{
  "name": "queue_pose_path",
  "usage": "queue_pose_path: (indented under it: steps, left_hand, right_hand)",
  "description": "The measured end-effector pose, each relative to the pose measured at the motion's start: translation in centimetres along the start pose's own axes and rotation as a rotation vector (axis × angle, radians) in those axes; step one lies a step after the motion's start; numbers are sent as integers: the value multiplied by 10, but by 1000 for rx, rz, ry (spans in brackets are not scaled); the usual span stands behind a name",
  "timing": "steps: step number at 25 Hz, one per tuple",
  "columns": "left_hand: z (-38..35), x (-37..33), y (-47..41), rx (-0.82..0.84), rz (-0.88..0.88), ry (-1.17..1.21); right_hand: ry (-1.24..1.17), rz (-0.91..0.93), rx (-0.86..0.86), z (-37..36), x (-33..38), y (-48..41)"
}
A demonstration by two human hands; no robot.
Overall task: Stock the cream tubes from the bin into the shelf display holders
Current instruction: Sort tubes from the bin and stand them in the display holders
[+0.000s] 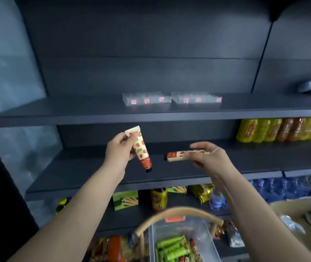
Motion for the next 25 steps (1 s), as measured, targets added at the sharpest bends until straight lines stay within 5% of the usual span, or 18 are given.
queue_pose_path:
  steps: [7, 13, 25]
  left_hand:
    - [-69, -52, -35, -5, -145, -10]
    - [-153, -62, -85, -69, -207, -61]
    - [-277, -48, -189, 122, -371, -195]
  right_hand:
    - [-339, 87, 162, 45, 70, -56]
    - [-253, 168, 226, 92, 112, -130]
    - [-203, 294, 48, 144, 137, -251]
Point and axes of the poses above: each hand's wrist, its own y-axis away from the middle knuckle, its own z-axis out of the back of the hand, x = y × z, the point moved 3 cm from there along -y, towards the middle knuckle, and after that the axes turned 9 degrees about -z, right-handed, at the moved point
